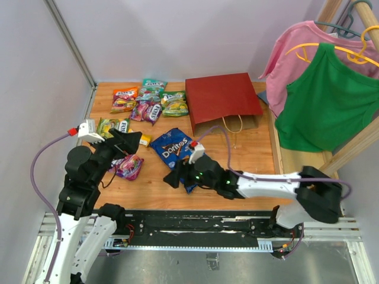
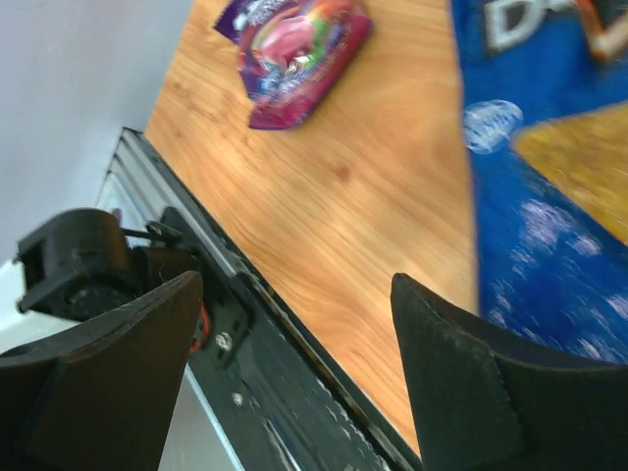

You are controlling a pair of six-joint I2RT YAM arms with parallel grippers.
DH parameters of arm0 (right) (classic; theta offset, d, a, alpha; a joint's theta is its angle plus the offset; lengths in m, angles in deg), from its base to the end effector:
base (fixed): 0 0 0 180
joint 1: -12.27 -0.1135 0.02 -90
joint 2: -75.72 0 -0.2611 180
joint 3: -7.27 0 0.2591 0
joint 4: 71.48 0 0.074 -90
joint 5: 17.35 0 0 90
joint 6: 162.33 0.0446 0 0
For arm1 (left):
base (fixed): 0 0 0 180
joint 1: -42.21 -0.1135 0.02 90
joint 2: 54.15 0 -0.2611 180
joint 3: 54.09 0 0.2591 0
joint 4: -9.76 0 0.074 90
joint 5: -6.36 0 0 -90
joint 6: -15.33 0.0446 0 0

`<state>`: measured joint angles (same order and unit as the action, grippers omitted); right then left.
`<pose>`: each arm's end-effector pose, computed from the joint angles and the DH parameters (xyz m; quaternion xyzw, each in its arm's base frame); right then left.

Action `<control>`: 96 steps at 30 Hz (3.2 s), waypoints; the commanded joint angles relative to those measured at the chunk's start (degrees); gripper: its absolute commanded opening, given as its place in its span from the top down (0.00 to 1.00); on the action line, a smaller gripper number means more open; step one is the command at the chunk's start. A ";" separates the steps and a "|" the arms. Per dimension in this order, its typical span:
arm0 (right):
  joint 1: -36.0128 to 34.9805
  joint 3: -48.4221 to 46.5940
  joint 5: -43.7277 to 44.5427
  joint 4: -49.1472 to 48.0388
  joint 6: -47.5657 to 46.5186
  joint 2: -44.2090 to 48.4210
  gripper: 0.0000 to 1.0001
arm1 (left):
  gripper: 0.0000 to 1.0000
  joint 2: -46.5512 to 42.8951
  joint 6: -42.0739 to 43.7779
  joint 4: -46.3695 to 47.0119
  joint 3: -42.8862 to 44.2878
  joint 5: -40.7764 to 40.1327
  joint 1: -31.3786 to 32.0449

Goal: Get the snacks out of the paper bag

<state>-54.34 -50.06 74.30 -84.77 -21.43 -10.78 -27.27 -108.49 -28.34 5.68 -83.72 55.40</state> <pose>0.1379 0.3155 0.2154 -0.1005 0.7916 0.5092 0.3224 0.1196 -0.0280 0.3615 -0.1327 0.7265 -0.2684 0.6185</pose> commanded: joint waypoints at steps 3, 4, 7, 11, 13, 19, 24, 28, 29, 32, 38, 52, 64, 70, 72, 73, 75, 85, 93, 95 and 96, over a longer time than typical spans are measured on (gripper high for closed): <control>-1.26 10.64 21.18 15.93 -7.75 20.36 0.38 | 0.00 0.17 1.96 5.15 -2.60 3.51 -0.45; -1.18 11.53 24.28 18.21 -9.38 22.63 0.43 | 0.00 0.64 1.74 5.82 -3.15 4.15 -0.45; -0.33 13.36 29.04 20.16 -16.19 25.76 0.50 | 0.00 2.17 0.53 8.92 -4.87 6.90 -0.49; 4.07 12.83 20.03 19.81 -21.16 23.68 0.53 | 0.00 3.93 -0.44 11.05 -6.01 9.67 -0.47; 5.42 12.53 15.84 17.19 -22.80 21.05 0.54 | 0.00 3.99 -0.61 11.19 -6.19 9.75 -0.45; 6.98 8.81 8.52 11.10 -26.61 7.74 0.65 | 0.00 3.54 -0.63 11.26 -6.57 9.57 -0.45; 7.04 1.69 4.01 12.49 -30.48 -0.22 0.64 | 0.00 3.45 -0.08 10.38 -6.26 9.05 -0.45; 7.02 0.54 3.43 12.82 -30.17 -4.10 0.65 | 0.00 3.10 0.40 10.12 -6.20 8.22 -0.45; 7.02 0.55 3.45 12.98 -29.90 -4.98 0.67 | 0.00 3.16 0.49 10.11 -6.26 8.10 -0.45; 7.02 0.64 3.17 13.23 -28.81 -7.57 0.72 | 0.00 3.42 0.68 10.29 -6.49 8.06 -0.49; 7.02 -0.18 2.57 13.11 -26.45 -11.48 0.99 | 0.00 3.73 1.12 10.38 -6.65 7.99 -0.51; 6.76 0.20 8.04 9.13 0.07 -0.77 0.99 | 0.00 3.27 1.22 9.77 -6.31 7.22 -0.45; 9.15 3.12 10.47 -1.15 12.57 3.00 0.99 | 0.00 2.27 2.24 7.31 -4.85 5.75 -0.45; 7.08 7.90 4.58 -9.30 17.43 -10.21 0.99 | 0.00 2.38 2.19 7.63 -5.28 5.82 -0.46; 4.74 7.69 4.60 -12.33 19.39 -14.54 0.99 | 0.00 2.71 2.19 7.86 -5.42 6.13 -0.45; 3.75 7.21 4.71 -13.18 20.46 -16.26 0.99 | 0.00 2.81 2.18 7.91 -5.42 6.23 -0.47; 1.48 6.19 5.67 -14.23 22.77 -19.04 0.99 | 0.00 2.76 2.23 7.77 -5.26 6.21 -0.45; -4.63 -2.30 12.97 -9.50 25.82 -24.16 0.99 | 0.00 2.72 2.84 6.87 -4.60 5.93 -0.45; -4.78 -8.18 19.52 -7.11 22.60 -24.60 0.90 | 0.00 2.57 3.40 6.19 -4.20 5.83 -0.45; -4.41 -9.86 19.96 -6.55 19.45 -24.35 0.87 | 0.00 2.57 3.50 6.03 -4.08 5.70 -0.50; -4.18 -11.03 19.11 -6.66 17.13 -24.33 0.82 | 0.00 2.57 3.61 5.93 -3.99 5.72 -0.45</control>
<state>-58.56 -57.18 89.89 -93.33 2.11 -34.74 -24.50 -106.22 -22.54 -0.52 -77.60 55.40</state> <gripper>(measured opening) 0.125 0.994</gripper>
